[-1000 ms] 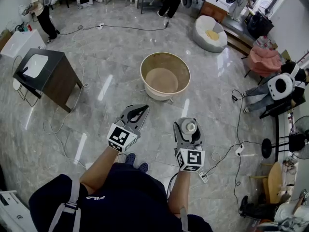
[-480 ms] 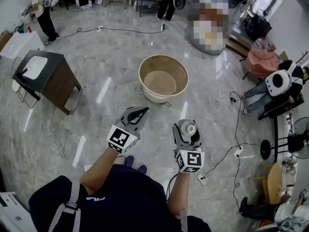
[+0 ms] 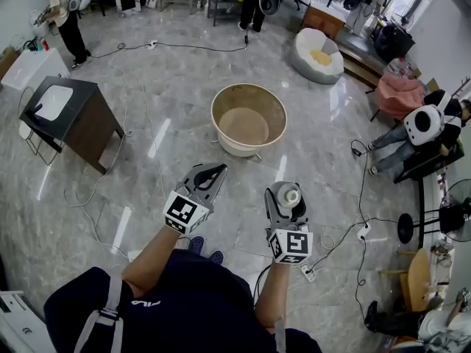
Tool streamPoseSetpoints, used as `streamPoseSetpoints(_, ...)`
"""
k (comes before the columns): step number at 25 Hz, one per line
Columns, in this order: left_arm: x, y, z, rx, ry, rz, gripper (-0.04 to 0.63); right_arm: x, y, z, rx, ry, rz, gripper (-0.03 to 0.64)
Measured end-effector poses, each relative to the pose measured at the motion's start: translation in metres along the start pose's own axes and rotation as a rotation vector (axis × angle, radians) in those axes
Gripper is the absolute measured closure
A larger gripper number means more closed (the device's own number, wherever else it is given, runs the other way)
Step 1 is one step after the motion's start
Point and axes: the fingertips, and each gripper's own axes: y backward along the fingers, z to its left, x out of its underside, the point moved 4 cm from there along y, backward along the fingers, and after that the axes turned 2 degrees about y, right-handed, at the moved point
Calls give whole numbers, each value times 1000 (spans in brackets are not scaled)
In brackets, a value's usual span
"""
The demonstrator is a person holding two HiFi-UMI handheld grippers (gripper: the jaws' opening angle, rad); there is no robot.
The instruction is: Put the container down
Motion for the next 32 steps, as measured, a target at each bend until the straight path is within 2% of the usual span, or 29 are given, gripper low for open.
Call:
streamPoseSetpoints(13, 4, 5, -16, -50, -25, 17, 571, -2, 5, -10, -45, 7, -31, 279)
streamPoseSetpoints(21, 7, -4, 2, -95, -4, 8, 571, 2, -12, -19, -55, 11, -15, 279)
streamPoseSetpoints(32, 16, -64, 49, -87, -1, -8, 571, 7, -81, -49, -44, 19, -11, 279)
